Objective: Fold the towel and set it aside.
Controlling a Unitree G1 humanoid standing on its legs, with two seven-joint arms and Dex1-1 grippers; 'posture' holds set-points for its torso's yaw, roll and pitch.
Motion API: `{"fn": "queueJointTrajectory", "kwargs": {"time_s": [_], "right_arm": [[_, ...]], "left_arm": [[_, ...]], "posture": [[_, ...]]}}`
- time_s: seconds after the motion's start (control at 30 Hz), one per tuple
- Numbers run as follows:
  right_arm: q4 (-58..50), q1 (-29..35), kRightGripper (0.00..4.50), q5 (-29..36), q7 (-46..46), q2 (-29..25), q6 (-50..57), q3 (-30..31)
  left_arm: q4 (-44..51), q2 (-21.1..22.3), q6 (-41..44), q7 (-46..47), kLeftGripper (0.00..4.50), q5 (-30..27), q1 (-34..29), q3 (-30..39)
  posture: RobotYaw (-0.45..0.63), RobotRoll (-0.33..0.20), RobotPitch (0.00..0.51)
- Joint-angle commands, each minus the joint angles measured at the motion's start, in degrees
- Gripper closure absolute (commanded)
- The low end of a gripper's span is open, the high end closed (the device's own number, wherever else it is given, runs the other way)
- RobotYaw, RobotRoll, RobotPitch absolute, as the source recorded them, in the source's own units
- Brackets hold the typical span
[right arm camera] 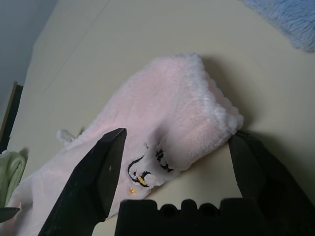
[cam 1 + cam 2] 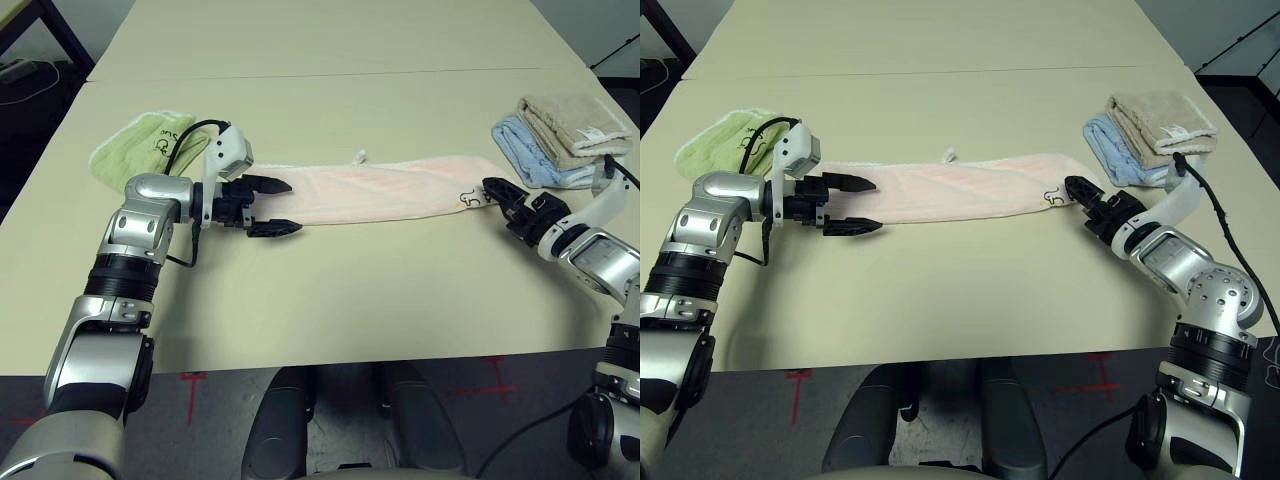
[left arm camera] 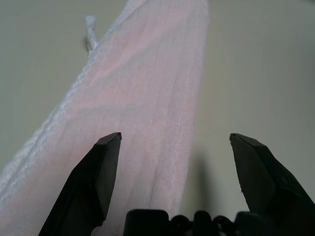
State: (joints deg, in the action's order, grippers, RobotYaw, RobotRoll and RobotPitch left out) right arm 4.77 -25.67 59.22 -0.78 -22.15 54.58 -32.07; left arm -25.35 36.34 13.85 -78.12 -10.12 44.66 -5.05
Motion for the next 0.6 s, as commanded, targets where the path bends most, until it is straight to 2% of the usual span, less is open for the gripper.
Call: {"fn": "queueJointTrajectory", "kwargs": {"time_s": [0.03, 0.3, 0.6], "right_arm": [[2.1, 0.2, 1.24, -1.5, 0.4, 0.7, -0.3, 0.4], [4.0, -1.4, 4.40, -3.5, -0.7, 1.3, -1.5, 1.0], [2.9, -0.1, 4.48, -4.7, -1.7, 1.8, -3.6, 0.9]], "left_arm": [[0.8, 0.6, 0.3, -0.1, 0.00, -0.4, -0.3, -0.2], [1.6, 1.0, 0.8, 0.1, 0.00, -0.6, -1.0, 0.0], [2.3, 1.5, 1.9, 0.4, 0.00, -0.8, -1.4, 0.1]], "posture": [[-0.04, 0.000, 0.238], [-0.03, 0.000, 0.237], [-0.03, 0.000, 0.232]]}}
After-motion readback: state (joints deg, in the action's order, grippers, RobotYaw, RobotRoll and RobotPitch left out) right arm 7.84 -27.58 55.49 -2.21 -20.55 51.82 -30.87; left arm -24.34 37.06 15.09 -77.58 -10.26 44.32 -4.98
